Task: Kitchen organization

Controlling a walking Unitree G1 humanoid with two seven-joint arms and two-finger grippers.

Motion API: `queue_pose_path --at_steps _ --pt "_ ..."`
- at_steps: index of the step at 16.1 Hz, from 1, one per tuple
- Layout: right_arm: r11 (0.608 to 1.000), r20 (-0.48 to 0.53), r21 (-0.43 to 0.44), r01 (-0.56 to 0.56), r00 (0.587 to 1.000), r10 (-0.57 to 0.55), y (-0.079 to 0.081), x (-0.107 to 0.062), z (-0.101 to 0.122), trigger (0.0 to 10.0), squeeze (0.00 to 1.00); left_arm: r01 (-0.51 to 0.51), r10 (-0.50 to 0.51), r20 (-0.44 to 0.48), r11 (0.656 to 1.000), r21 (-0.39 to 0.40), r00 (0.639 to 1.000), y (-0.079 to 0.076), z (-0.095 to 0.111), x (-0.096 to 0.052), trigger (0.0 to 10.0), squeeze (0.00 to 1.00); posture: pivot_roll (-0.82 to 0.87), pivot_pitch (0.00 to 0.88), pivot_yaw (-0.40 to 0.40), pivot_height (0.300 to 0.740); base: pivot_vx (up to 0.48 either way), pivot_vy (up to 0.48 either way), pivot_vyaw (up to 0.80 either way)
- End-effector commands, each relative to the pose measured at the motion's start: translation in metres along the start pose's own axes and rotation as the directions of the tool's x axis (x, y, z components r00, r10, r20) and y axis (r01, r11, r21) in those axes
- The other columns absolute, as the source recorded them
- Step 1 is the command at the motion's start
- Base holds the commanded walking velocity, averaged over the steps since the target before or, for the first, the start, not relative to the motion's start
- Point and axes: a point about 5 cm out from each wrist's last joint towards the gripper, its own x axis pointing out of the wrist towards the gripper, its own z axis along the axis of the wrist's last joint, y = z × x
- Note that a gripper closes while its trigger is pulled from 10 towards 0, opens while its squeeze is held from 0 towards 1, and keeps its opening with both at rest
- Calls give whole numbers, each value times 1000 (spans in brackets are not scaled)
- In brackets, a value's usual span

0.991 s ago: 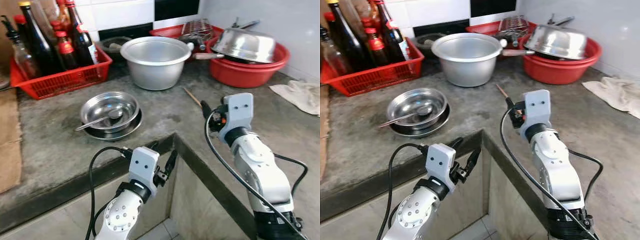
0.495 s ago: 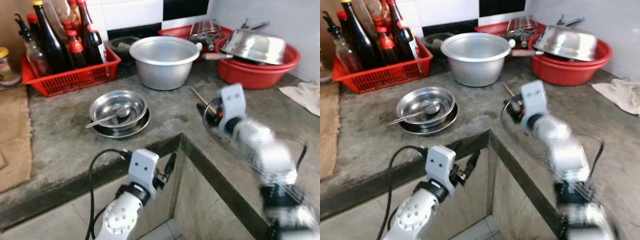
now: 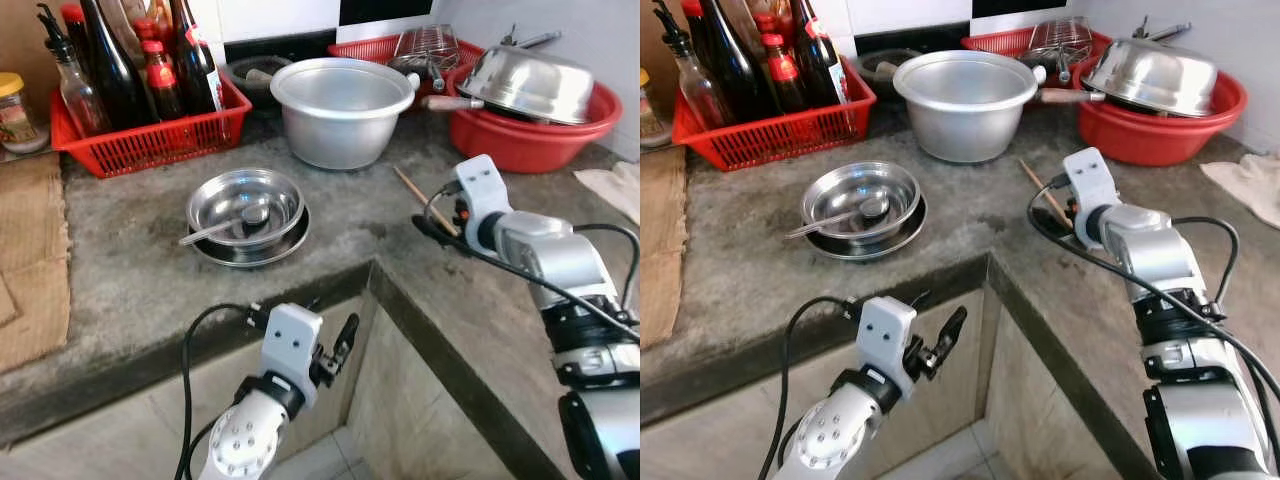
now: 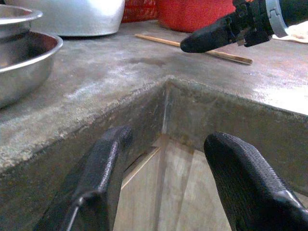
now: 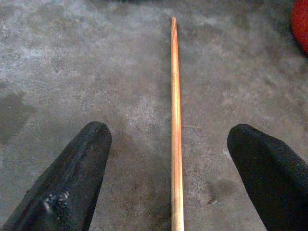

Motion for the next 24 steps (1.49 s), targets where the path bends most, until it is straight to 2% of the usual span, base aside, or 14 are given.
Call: queue_pose_path --at_steps 1,3,4,5,7,10,12,14,18,19,24 --pt "1000 -25 5 10 1000 -9 -4 1 2 10000 0 -3 3 12 1000 -2 1000 -1 5 -2 10000 0 198 137 -53 740 0 0 0" --pt "1000 -37 8 10 999 -10 -8 3 5 10000 0 -7 7 15 1000 -3 1000 -1 5 -1 10000 0 196 132 -57 740 0 0 0" --pt "998 -93 59 -18 995 23 -9 5 2 10000 0 -8 8 15 1000 -3 1000 -2 5 -1 10000 0 197 132 -58 740 0 0 0" --pt "998 -93 59 -18 995 23 -9 5 2 10000 0 -8 8 15 1000 -3 1000 -2 5 -1 10000 0 197 132 -58 740 0 0 0" --pt "992 -184 95 -79 978 95 -7 6 -3 10000 0 -13 13 13 1000 -1 1000 -1 4 -1 10000 0 197 129 -58 740 0 0 0" --pt "987 -202 142 -78 974 106 -9 8 -5 10000 0 -14 14 15 1000 0 1000 -1 5 0 10000 0 197 124 -60 740 0 0 0" --pt "973 -220 223 -65 969 115 -12 9 -8 10000 0 -20 20 18 1000 3 1000 -1 5 0 10000 0 201 132 -64 740 0 0 0" --pt "963 -237 263 -64 963 129 -13 9 -12 10000 0 -25 25 18 1000 2 1000 0 6 0 10000 0 200 137 -63 740 0 0 0" --pt "965 -299 253 -73 942 150 -12 11 -23 10000 0 -27 27 16 1000 7 1000 0 6 0 10000 0 202 143 -58 740 0 0 0" --pt "975 -305 207 -83 941 145 -11 12 -24 10000 0 -31 31 17 1000 7 999 1 6 0 10000 0 201 144 -60 740 0 0 0" --pt "986 -341 128 -104 929 142 -8 13 -28 10000 0 -34 34 17 999 8 999 2 6 1 10000 0 201 142 -62 740 0 0 0"
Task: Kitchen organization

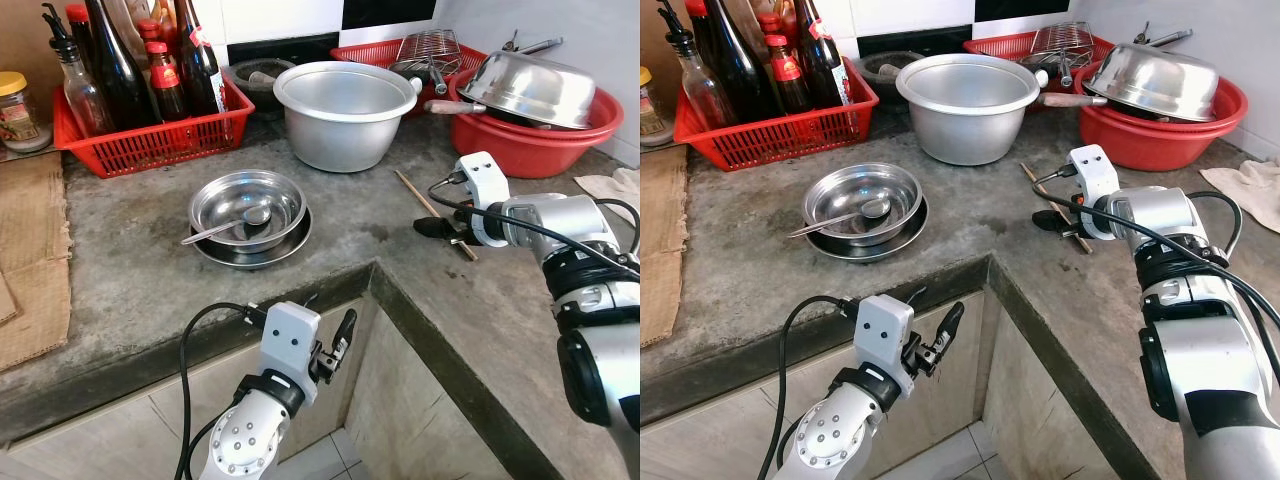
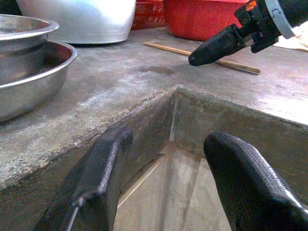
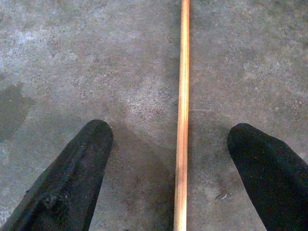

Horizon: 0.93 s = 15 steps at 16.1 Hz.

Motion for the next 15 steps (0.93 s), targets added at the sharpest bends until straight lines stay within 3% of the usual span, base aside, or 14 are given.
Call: queue_pose_path --at_steps 1,2,4,5,6,7,15 --pt "1000 -156 15 -18 988 20 3 12 -35 10000 0 -5 5 6 1000 6 1000 1 3 0 10000 0 200 142 -59 740 0 0 0" --pt "1000 -176 27 -13 984 18 3 12 -39 8863 0 -7 7 7 1000 5 1000 1 3 0 10000 0 200 141 -62 740 0 0 0" --pt "999 -184 52 -11 983 20 2 12 -41 9255 0 -8 8 7 1000 7 1000 1 4 0 10000 0 200 143 -62 740 0 0 0" --pt "998 -192 62 -8 981 20 1 13 -43 4431 0 -9 9 6 1000 8 1000 1 3 0 10000 0 200 143 -62 740 0 0 0" --pt "998 -199 67 -7 980 21 1 13 -44 824 0 -10 10 6 1000 7 1000 2 3 0 10000 0 201 144 -62 740 0 0 0" --pt "998 -201 70 -5 979 19 1 13 -45 0 0 -10 10 6 1000 8 1000 2 3 0 10000 0 201 144 -62 740 0 0 0" --pt "989 -231 148 5 973 29 0 13 -53 0 0 -13 13 7 1000 10 1000 3 4 -1 10000 0 203 145 -60 740 0 0 0"
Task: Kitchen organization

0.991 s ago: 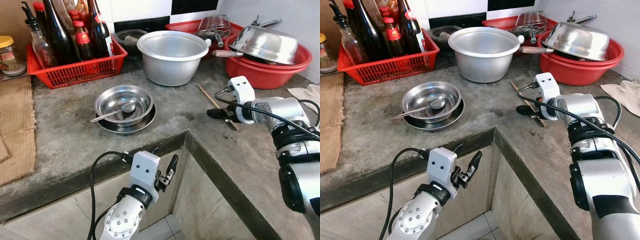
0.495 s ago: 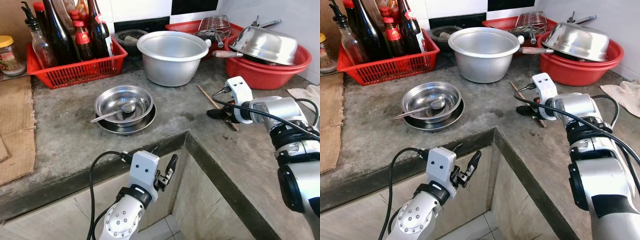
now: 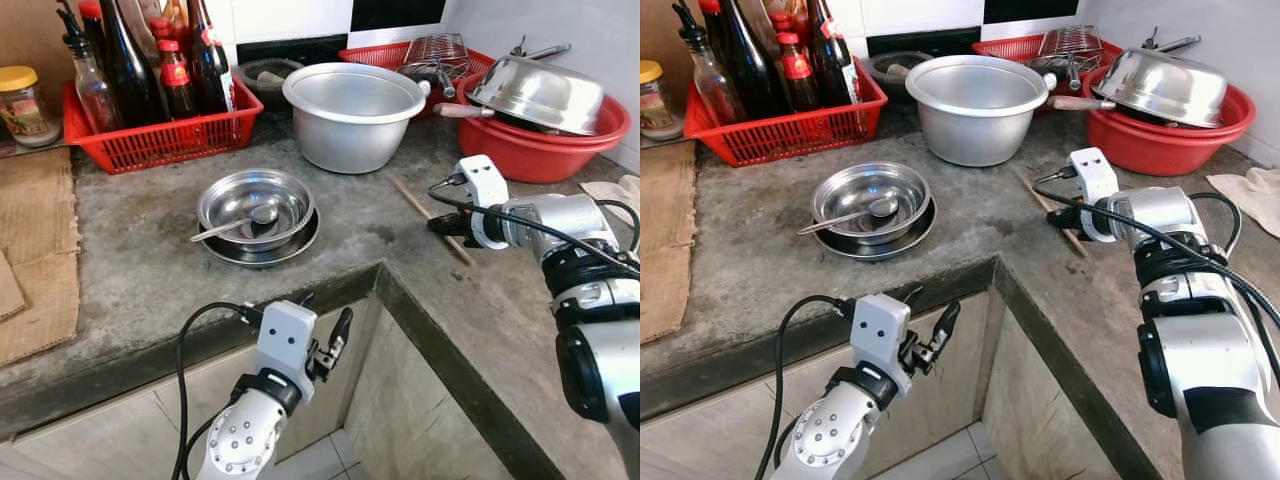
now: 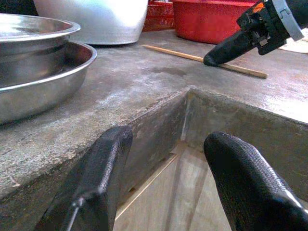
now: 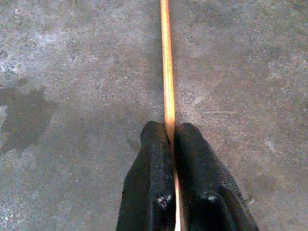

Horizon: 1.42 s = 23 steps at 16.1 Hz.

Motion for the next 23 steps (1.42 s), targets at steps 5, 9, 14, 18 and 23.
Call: queue_pose_path --at_steps 5,9,14,18,23 --pt "996 -170 88 -5 985 20 2 14 -41 0 0 0 -1 14 1000 13 1000 1 5 1 10000 0 203 138 -55 740 0 0 0" --pt "984 102 176 33 993 -52 1 1 3 0 0 4 -4 17 1000 13 1000 1 5 2 10000 0 202 122 -53 740 0 0 0" --pt "984 230 179 22 971 -64 9 -8 12 0 0 9 -9 21 1000 16 1000 1 5 4 10000 0 203 112 -50 740 0 0 0" --pt "981 345 158 114 924 -163 16 -19 6 0 0 8 -8 19 1000 17 1000 2 5 3 10000 0 201 119 -46 740 0 0 0" --pt "969 479 63 239 845 -240 46 -39 -9 0 0 20 -20 18 1000 13 1000 1 5 5 10000 0 189 128 -29 740 0 0 0"
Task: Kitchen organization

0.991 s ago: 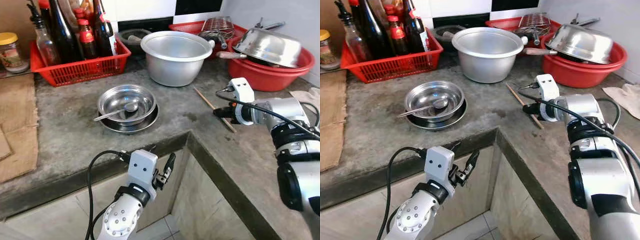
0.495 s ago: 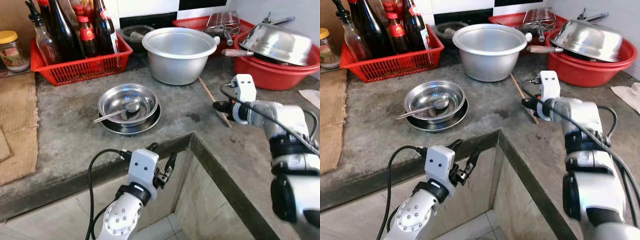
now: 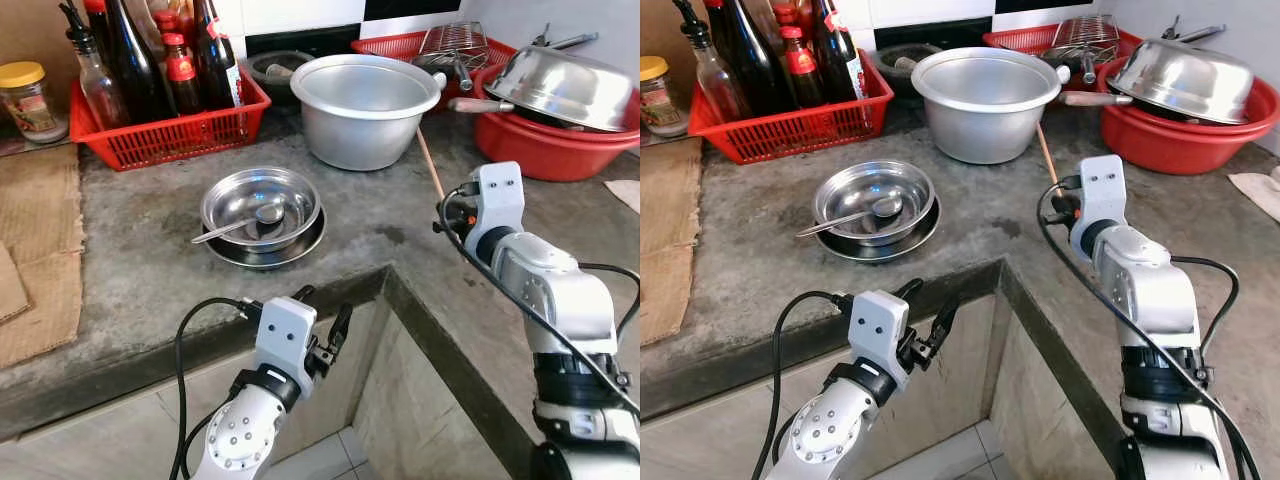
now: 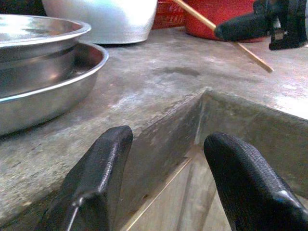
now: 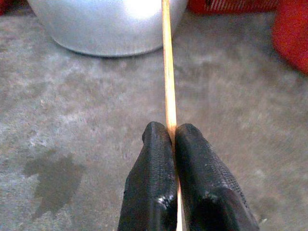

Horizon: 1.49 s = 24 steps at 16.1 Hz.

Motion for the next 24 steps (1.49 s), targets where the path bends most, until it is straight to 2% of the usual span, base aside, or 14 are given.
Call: queue_pose_path --at_steps 1,3,5,6,7,10,13,15,17,18,19,22,24 --pt "998 47 -59 36 998 -34 2 -9 6 0 0 15 -15 -8 1000 -4 1000 -1 -1 1 10000 0 188 126 -32 740 0 0 0" --pt "994 66 -57 90 994 -86 2 -15 6 0 0 14 -14 -9 1000 -2 1000 -1 -1 1 10000 0 185 126 -30 740 0 0 0" --pt "985 120 -108 132 986 -119 4 -23 8 0 0 15 -15 -8 1000 -3 1000 -1 -1 1 10000 0 184 126 -28 740 0 0 0" --pt "985 147 -99 141 981 -126 9 -27 7 0 0 17 -17 -9 1000 -2 1000 -1 -1 1 10000 0 182 125 -26 740 0 0 0" --pt "984 213 -109 143 970 -117 25 -37 8 0 0 18 -18 -6 1000 -1 1000 -1 -1 2 10000 0 181 124 -21 740 0 0 0" --pt "989 306 -67 132 946 -105 45 -50 11 0 0 8 -8 14 1000 5 1000 1 3 3 10000 0 180 121 -19 740 0 0 0" --pt "997 347 -37 72 936 -55 64 -52 9 0 0 1 -1 30 1000 8 1000 2 6 5 10000 0 182 117 -18 740 0 0 0" --pt "998 376 -32 59 926 -42 71 -53 10 0 0 -5 4 35 1000 11 999 4 7 6 10000 0 184 112 -17 740 0 0 0" --pt "993 411 -18 115 906 -98 70 -56 11 0 0 -24 23 49 1000 10 999 6 10 7 10000 0 187 107 -22 740 0 0 0" --pt "987 421 -26 159 897 -133 69 -58 7 10000 0 -33 32 56 999 14 998 7 11 7 10000 0 189 104 -24 740 0 0 0" --pt "990 404 -17 143 906 -124 70 -58 3 10000 0 -36 35 57 999 13 998 8 11 8 10000 0 189 104 -24 740 0 0 0" --pt "985 438 -9 171 887 -151 70 -63 2 10000 0 -46 46 80 999 6 996 11 16 8 10000 0 190 95 -22 740 0 0 0" --pt "984 446 -6 178 881 -157 71 -63 3 10000 0 -46 45 84 999 7 995 11 17 8 10000 0 190 90 -21 740 0 0 -675"
